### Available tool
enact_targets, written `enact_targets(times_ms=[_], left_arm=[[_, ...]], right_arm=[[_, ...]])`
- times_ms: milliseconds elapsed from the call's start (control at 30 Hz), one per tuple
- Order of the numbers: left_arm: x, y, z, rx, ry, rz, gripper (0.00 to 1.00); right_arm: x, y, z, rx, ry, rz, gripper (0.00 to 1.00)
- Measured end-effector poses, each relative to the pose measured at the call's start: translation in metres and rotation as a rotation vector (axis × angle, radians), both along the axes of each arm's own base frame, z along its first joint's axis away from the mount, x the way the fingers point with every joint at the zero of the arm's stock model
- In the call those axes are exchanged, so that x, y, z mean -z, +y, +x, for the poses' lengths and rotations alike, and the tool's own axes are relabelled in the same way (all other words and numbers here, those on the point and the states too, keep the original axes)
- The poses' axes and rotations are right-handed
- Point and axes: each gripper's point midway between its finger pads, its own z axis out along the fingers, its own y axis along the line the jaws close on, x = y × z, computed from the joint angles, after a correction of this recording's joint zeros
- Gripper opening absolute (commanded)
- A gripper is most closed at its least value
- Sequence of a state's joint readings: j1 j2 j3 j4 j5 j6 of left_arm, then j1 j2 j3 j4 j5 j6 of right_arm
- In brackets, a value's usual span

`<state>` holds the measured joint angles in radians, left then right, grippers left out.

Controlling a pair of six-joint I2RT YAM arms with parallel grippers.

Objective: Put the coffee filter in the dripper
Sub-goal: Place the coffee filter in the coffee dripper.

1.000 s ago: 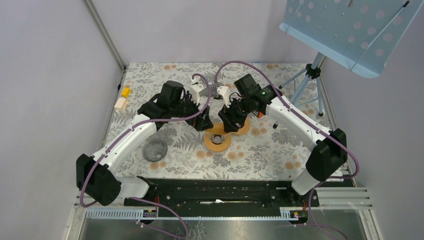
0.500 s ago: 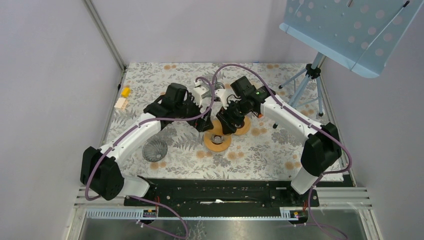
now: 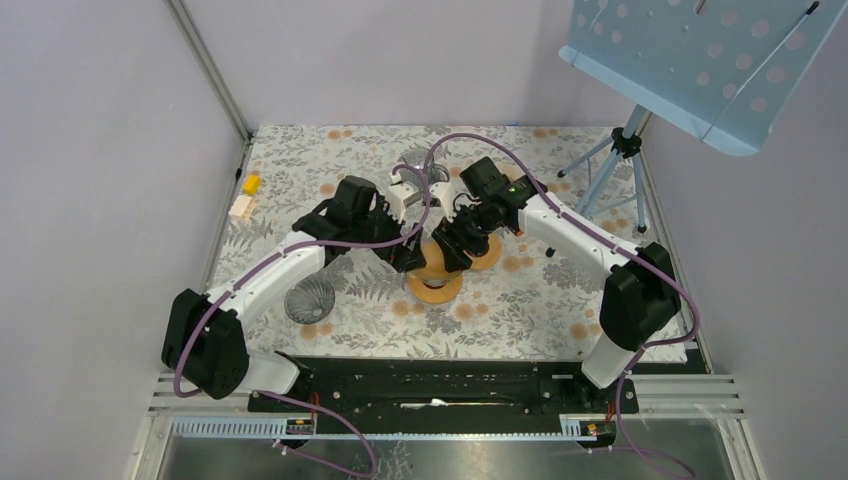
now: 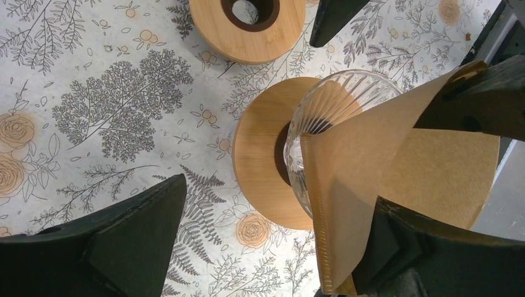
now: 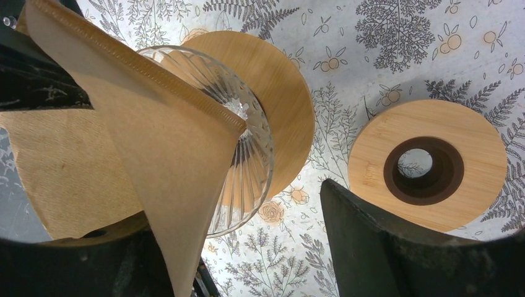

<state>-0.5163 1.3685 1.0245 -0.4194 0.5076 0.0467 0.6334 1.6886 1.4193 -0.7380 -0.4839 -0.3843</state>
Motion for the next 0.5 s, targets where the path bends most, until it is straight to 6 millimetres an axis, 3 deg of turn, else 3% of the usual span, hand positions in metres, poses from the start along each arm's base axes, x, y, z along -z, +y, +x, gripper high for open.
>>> enact_targets(times_ms=[500], left_arm=[[0.011,-0.004,0.003,-0.041,0.058,-0.016,0.96]], right_arm=[[0.011,0.002,0.002,0.014,-0.004,0.007,0.77]])
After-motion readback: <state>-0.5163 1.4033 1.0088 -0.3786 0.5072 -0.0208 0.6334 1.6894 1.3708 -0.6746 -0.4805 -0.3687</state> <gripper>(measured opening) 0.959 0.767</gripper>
